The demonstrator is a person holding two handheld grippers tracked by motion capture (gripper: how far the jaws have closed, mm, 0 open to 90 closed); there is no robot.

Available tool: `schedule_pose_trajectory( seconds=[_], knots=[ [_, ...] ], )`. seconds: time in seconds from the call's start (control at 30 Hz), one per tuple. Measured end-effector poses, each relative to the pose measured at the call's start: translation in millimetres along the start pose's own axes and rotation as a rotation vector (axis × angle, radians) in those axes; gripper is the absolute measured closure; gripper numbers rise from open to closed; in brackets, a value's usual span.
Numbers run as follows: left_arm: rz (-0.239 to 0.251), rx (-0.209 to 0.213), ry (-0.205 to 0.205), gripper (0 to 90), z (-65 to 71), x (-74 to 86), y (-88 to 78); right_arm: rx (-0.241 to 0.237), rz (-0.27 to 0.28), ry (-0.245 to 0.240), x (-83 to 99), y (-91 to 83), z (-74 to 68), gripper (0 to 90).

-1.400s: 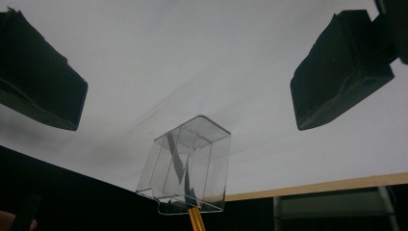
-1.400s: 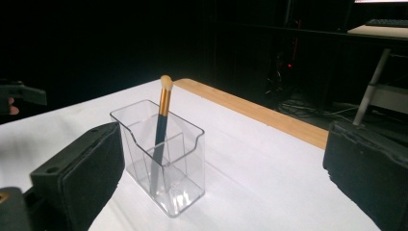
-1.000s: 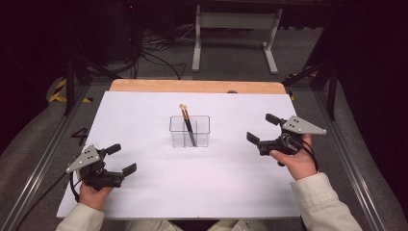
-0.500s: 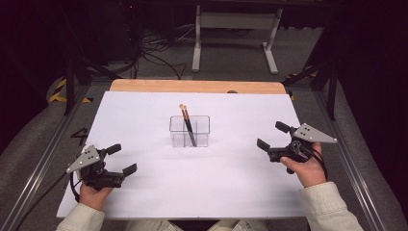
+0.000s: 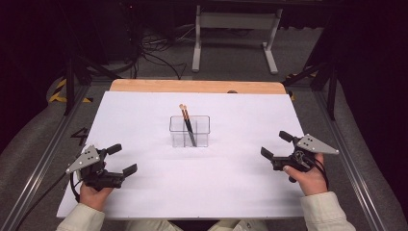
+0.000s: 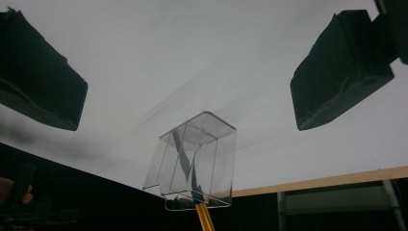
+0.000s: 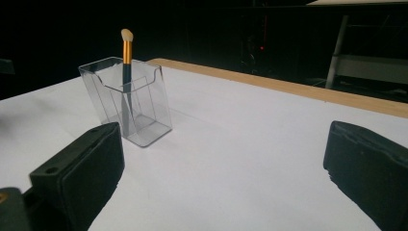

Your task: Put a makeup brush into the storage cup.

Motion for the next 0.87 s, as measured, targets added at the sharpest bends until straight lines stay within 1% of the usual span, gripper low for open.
schedule_pose_trajectory(
  seconds=[0.07, 0.1, 0.2, 0.3, 0.43, 0.57, 0.63, 0.87],
  knots=[
    [0.003, 0.002, 0.001, 0.1, 0.0, -0.3, -0.1, 0.002, 0.001, 0.010, 3.8, -0.6, 0.6, 1.2],
    [0.004, 0.002, -0.005, 0.1, 0.2, -0.3, -0.5, 0.008, 0.003, 0.011, 4.7, -1.1, 1.2, 1.3],
    [0.007, 0.004, -0.002, 0.1, -0.1, -0.8, -1.3, 0.014, 0.012, 0.015, 5.8, -2.1, 1.9, 1.3],
    [0.013, 0.008, -0.003, 0.1, 0.1, -1.1, -1.4, 0.007, 0.004, 0.021, 10.6, -2.1, 1.7, 1.3],
    [0.010, 0.010, 0.002, 0.1, 0.7, -1.3, -1.6, 0.011, -0.007, 0.030, 15.9, -1.7, 2.6, 1.4],
    [0.013, 0.010, 0.002, 0.1, 0.5, -1.7, -2.4, 0.011, -0.001, 0.036, 19.4, -2.0, 2.7, 1.3],
    [0.023, 0.008, -0.003, 0.1, -0.7, -2.3, -4.0, 0.008, 0.002, 0.038, 21.3, -2.1, 3.0, 1.3],
    [0.021, 0.011, 0.004, 0.1, 0.0, -2.2, -3.4, 0.004, 0.026, 0.038, 25.3, -2.8, 2.4, 1.2]
  ],
)
Point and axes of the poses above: each handheld gripper's, and its own axes: y roughly forward along the jaws, x roughly out of its underside, z roughly to its right, the point moved 5 cm from there along y, roughly forward along the jaws, and after that the axes turned 14 degrees about -y, right-handed, at the moved point
